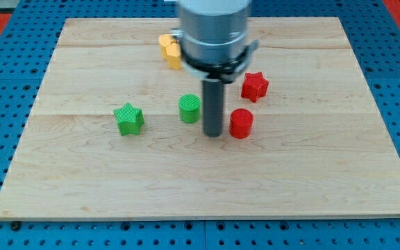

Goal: Move the arm to the bottom left corner of the board

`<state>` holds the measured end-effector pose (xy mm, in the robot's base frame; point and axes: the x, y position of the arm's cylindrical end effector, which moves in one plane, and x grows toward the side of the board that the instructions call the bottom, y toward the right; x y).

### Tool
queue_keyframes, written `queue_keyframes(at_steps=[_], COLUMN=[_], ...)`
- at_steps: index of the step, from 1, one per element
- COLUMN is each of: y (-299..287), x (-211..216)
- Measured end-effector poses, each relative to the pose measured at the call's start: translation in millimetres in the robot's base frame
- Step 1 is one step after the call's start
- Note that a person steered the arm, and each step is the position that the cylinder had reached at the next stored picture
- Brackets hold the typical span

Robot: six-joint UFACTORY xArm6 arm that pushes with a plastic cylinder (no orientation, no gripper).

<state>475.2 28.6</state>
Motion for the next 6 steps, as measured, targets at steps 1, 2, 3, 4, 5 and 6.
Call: queue_keyframes(at_steps=[1,2,3,4,5,6], y=[-32.5,-96.0,-99.5,-99.5,-122.4,-181.0], x=[-16.2,-14.1,2.4,25.3,63.4,86.9])
